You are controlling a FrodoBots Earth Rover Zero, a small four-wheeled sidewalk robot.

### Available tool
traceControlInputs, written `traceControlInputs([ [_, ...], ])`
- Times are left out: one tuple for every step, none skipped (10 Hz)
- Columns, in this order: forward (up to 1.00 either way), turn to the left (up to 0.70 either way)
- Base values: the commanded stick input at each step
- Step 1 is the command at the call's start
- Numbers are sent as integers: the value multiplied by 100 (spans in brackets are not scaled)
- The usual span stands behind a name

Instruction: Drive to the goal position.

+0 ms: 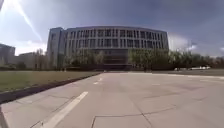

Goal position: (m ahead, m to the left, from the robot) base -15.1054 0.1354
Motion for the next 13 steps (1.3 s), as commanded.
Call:
traceControlInputs([
  [70,-24],
  [70,-16],
  [70,-8],
  [70,0],
  [70,0],
  [70,0],
  [70,0],
  [70,0],
  [70,0],
  [70,0],
  [70,0],
  [70,0],
  [70,0],
])
